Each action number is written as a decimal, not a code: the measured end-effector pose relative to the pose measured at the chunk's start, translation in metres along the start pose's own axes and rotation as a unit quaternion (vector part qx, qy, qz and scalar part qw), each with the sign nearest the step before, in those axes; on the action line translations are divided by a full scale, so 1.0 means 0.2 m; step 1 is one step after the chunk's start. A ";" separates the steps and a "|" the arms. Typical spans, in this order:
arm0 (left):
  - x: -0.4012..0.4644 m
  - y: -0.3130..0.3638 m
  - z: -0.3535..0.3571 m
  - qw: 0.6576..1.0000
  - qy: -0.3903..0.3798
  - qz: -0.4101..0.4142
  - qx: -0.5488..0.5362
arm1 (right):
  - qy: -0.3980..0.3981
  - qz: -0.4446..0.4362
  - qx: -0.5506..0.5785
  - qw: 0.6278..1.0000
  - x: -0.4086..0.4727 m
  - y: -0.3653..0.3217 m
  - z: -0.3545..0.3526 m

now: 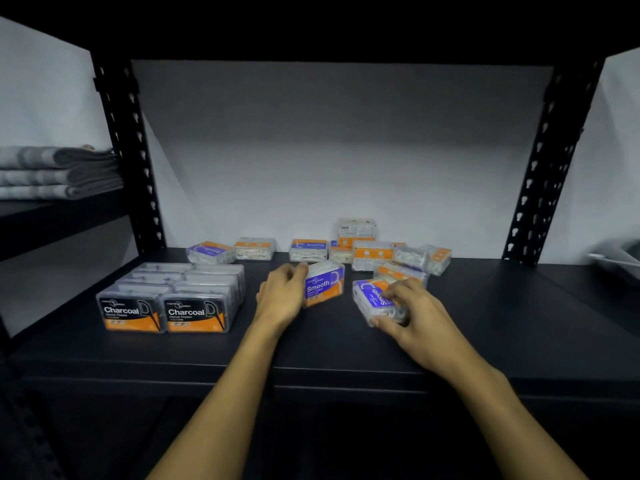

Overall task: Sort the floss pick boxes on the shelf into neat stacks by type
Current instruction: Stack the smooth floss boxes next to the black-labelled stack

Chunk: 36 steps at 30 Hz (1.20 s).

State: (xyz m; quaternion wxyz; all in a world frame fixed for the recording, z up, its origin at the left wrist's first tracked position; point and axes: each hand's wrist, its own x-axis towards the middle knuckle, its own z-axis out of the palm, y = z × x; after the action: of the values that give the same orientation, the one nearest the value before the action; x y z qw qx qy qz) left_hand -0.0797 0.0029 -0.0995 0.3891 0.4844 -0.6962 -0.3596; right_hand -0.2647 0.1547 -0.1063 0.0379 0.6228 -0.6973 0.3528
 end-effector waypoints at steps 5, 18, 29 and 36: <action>-0.02 0.00 0.00 0.999 -0.025 0.010 -0.018 | -0.012 -0.008 -0.009 1.000 -0.07 -0.03 0.00; -0.01 -0.02 -0.01 0.997 -0.053 0.024 -0.055 | -0.085 0.111 0.143 0.980 0.04 0.02 -0.06; -0.14 0.00 -0.05 0.994 -0.033 0.094 -0.042 | -0.105 0.153 0.183 0.965 0.10 0.04 -0.06; -0.24 -0.01 -0.09 0.983 -0.033 0.173 0.059 | -0.023 0.106 0.186 0.976 0.08 0.03 -0.07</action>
State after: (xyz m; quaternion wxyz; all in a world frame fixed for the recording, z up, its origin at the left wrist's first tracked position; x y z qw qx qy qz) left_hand -0.0523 0.0459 -0.1023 0.3929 0.3666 -0.8019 -0.2612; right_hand -0.2786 0.1486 -0.0907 -0.1325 0.5493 -0.6821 0.4641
